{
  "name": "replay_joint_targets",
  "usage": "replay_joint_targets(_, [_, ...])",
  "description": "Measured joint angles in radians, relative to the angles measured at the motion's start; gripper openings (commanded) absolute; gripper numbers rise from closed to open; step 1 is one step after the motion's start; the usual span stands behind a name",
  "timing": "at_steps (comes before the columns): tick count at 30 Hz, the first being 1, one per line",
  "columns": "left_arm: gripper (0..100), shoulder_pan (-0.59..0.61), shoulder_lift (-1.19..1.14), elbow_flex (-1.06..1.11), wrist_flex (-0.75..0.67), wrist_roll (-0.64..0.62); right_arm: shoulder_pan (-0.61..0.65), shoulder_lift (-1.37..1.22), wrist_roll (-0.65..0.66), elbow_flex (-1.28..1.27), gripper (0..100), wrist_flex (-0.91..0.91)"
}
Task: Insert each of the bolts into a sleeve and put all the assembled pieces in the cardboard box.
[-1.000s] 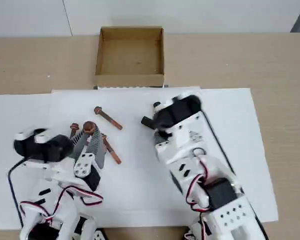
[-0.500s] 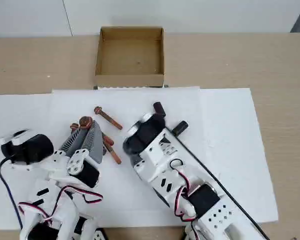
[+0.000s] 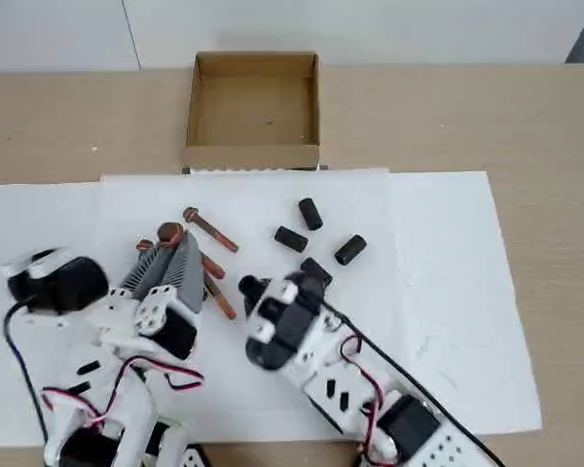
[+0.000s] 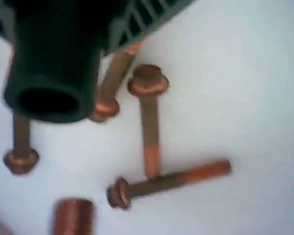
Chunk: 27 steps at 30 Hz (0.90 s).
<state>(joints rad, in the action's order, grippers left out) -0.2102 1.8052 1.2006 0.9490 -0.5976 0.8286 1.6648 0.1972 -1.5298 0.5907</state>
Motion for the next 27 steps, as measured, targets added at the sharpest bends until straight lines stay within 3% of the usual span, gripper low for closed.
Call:
replay_joint_targets(5, [0,-0.087,0.000,0.005,0.000,0.000,0.021,0.126,0.002,-0.032,0.2,0.061])
replay_joint_targets(27, [0,-0.141,0.000,0.006,0.015,0.000,0.021,0.129,0.002,-0.035,0.2,0.061])
